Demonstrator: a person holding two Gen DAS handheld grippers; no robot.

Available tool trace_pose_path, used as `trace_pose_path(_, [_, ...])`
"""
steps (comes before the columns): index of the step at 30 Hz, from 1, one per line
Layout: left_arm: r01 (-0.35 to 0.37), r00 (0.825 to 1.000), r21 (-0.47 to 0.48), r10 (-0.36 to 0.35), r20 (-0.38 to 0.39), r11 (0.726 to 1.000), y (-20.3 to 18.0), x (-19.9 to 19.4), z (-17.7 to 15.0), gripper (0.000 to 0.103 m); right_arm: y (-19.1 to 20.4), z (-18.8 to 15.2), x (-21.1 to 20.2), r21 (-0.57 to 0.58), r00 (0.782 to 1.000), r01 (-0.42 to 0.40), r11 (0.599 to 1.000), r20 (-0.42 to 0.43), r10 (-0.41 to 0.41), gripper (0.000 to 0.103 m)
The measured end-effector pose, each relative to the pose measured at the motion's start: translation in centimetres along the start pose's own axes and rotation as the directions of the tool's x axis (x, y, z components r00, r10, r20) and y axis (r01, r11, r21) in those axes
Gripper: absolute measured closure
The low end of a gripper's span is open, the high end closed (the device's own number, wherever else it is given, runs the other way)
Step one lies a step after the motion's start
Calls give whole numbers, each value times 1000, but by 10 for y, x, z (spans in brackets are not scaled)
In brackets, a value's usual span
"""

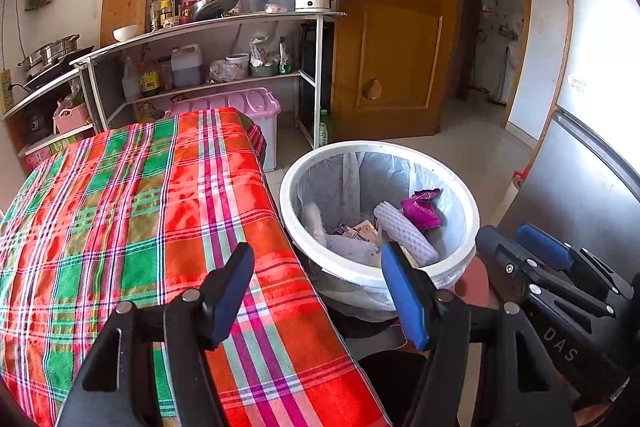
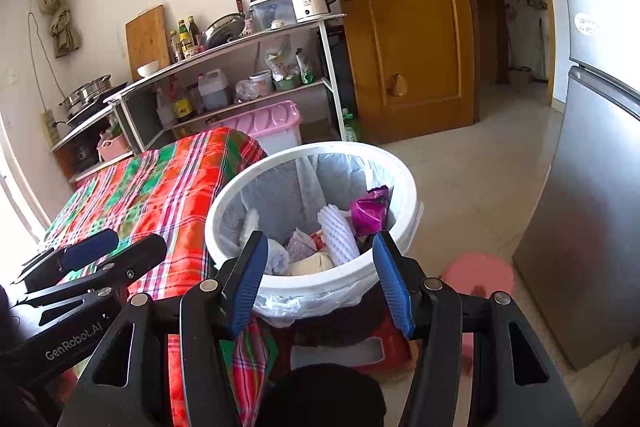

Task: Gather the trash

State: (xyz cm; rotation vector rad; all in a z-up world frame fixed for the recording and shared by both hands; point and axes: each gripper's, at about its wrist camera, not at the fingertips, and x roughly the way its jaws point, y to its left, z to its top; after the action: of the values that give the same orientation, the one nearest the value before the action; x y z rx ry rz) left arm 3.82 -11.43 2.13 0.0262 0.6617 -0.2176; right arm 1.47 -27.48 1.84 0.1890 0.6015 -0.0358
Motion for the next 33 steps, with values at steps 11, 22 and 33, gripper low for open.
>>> trace_pose_path(11, [0, 1000, 0, 0, -1, 1000, -1, -3, 1, 35, 3, -1, 1, -6, 1000, -6, 1000, -4, 6, 47])
trace_pose_path(22, [-3, 1000, 3, 3, -1, 1000, -1, -3, 1, 34, 2, -1, 1, -1, 1000, -6, 1000, -1, 6, 47])
trace_pose_path(33, [-5, 1000, 0, 5, 2, 1000, -1, -6, 2, 34, 1, -1, 0, 2, 1000, -5, 1000, 2, 5, 47])
